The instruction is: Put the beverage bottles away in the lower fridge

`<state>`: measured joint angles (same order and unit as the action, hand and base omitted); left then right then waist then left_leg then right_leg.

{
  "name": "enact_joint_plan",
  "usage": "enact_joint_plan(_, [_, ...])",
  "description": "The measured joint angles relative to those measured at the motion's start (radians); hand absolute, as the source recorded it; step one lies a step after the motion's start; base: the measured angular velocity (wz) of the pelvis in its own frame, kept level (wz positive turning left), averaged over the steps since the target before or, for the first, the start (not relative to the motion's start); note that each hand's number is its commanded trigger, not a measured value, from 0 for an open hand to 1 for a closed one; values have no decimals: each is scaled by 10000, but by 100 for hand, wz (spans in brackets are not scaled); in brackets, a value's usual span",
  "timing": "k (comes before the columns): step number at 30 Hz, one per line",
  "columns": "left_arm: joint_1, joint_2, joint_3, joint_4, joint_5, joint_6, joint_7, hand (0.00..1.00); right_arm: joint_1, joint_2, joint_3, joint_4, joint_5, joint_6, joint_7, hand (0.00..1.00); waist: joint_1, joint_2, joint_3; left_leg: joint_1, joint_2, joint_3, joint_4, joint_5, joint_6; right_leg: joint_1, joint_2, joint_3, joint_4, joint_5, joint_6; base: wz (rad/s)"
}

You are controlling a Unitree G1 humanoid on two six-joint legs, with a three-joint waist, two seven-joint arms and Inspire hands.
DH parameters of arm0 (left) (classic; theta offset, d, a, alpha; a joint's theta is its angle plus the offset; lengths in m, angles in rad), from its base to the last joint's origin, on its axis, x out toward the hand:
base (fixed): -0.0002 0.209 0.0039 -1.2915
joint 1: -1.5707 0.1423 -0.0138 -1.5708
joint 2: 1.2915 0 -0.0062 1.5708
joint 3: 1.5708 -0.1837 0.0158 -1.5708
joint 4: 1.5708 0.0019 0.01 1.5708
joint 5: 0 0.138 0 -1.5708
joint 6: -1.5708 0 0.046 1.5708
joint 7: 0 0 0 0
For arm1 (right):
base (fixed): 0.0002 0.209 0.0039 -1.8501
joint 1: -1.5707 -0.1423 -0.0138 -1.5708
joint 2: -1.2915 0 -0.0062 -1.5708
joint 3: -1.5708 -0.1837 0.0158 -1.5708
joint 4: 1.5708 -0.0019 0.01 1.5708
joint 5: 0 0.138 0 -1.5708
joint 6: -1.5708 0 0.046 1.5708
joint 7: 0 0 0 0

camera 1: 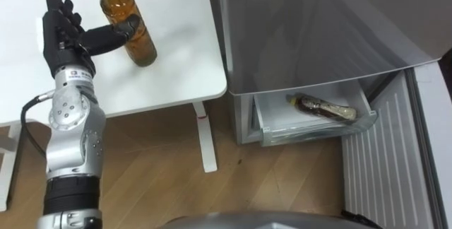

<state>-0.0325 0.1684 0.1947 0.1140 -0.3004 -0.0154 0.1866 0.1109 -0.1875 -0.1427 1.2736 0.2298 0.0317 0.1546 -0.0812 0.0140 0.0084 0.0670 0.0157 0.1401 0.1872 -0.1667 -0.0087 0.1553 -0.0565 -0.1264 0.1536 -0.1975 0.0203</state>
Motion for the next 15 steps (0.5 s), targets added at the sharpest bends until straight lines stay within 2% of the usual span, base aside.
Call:
enact_joint_plan(6, [-237, 183, 2, 754, -31, 93, -5, 0, -2, 0, -4, -22, -1, 52, -7, 0, -7, -2, -1, 3, -1, -1, 32, -1, 1, 3, 2, 19, 14, 0, -1, 0])
enact_joint_plan(15, [-840, 469, 118, 1052, -451, 339, -38, 0, 116, -9, 4, -268, 50, 195, 12, 0, -56, 12, 1, -60, 26, 76, 123, -46, 13, -59, 2, 21, 84, 0, 0, -1])
